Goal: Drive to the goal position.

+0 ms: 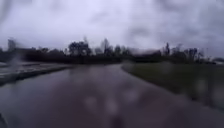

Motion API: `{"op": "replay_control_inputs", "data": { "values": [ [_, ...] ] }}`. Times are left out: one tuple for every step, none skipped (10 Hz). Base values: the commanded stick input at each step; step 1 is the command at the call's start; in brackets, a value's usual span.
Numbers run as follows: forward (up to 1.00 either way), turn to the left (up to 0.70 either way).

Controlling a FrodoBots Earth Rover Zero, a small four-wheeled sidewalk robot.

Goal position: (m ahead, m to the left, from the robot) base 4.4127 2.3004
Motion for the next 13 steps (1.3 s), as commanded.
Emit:
{"op": "replay_control_inputs", "data": {
  "values": [
    [0.70,0.00],
    [0.70,0.03],
    [0.70,0.05],
    [0.70,0.08],
    [0.70,0.34],
    [0.70,0.09],
    [0.70,0.00],
    [0.70,0.00],
    [0.70,0.00],
    [0.70,0.00],
    [0.70,0.00],
    [0.70,0.00],
    [0.70,0.00]
  ]
}}
